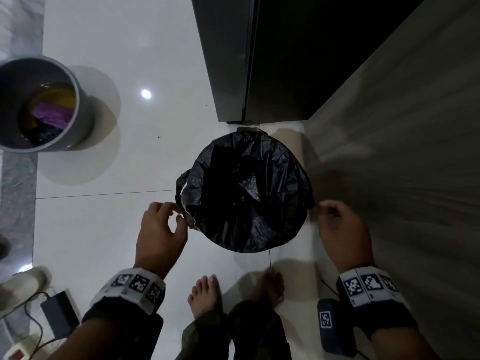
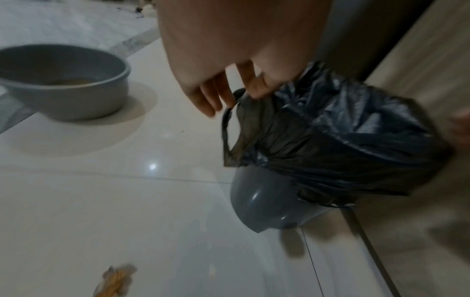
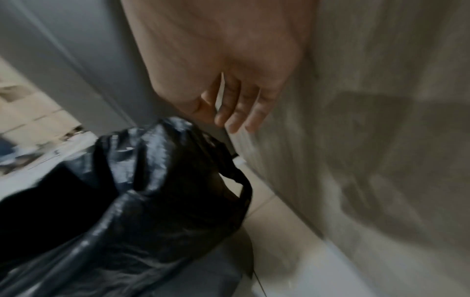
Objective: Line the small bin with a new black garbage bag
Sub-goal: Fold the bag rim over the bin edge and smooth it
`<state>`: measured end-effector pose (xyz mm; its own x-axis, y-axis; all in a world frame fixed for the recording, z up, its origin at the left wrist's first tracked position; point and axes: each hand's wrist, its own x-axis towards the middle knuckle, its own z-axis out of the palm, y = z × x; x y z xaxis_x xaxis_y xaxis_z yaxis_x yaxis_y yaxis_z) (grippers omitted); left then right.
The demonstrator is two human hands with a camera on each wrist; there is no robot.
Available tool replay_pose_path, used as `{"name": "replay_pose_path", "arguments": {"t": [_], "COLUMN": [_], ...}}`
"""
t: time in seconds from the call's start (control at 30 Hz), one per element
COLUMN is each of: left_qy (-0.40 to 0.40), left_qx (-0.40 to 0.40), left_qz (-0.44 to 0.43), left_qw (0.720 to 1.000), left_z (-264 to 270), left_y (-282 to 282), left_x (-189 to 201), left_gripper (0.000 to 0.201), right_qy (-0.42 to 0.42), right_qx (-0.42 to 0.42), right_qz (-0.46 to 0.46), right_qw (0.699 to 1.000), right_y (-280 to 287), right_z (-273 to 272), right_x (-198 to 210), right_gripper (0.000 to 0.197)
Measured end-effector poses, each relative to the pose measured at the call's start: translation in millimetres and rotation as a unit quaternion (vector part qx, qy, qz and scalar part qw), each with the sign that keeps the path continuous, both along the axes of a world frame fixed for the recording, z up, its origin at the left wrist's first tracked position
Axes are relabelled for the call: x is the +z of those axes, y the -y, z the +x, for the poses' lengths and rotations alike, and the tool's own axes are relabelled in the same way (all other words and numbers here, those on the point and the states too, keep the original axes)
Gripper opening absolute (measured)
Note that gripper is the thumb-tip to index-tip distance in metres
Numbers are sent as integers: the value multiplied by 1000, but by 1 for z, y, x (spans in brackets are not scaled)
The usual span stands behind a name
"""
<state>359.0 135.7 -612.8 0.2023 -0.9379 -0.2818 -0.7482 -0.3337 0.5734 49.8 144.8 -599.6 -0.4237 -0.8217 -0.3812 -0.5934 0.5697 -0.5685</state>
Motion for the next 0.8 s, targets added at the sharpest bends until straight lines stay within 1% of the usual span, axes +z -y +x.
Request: {"name": "replay_pose_path", "arguments": {"t": [0.03,0.07,0.1,0.13,0.2,0.27,0.33,0.37,0.4,0.47,0.53,0.57,0.6,0.63,0.7,0.73,0.8], "left_qy": [36,57,54,50,71,119,162,175,182,210,227,231,231,226,210,201,189], "left_qx": [-30,-77,-142,-211,-321,-378,-399,-400,-398,-415,-440,-449,-450,-446,-438,-438,-438], "left_qz": [-48,-78,-87,-74,-15,58,129,172,218,283,312,306,286,259,214,205,208], "left_qw": [998,992,985,973,944,916,893,883,872,838,811,807,814,826,847,852,854], "left_z": [-5,-12,-21,-32,-55,-71,-79,-81,-82,-83,-83,-83,-83,-84,-86,-86,-88], "left_y": [3,6,10,16,20,21,22,24,25,28,28,29,29,30,30,29,27], "left_x": [9,16,19,21,16,7,-1,-4,-7,-8,-11,-12,-13,-14,-15,-15,-20], "left_gripper": [12,18,24,29,39,47,53,55,54,54,50,47,45,43,43,45,47], "right_qy": [-30,-42,-41,-39,-70,-128,-189,-216,-238,-258,-252,-242,-226,-199,-133,-108,-86], "right_qx": [52,111,174,241,380,487,540,550,555,551,537,529,522,515,497,488,467], "right_qz": [-19,-39,-52,-49,-7,66,150,180,197,205,197,193,187,183,190,200,212], "right_qw": [998,992,983,968,922,862,806,786,773,767,781,790,801,813,836,843,854], "right_y": [7,17,27,39,60,77,88,93,95,99,106,109,112,115,119,121,127], "right_z": [5,13,23,33,51,60,59,57,54,55,64,70,76,81,90,93,96], "right_x": [11,19,26,28,24,12,0,-5,-10,-14,-14,-14,-13,-14,-21,-25,-36], "right_gripper": [16,16,16,16,19,25,29,30,32,35,36,35,33,30,27,27,30]}}
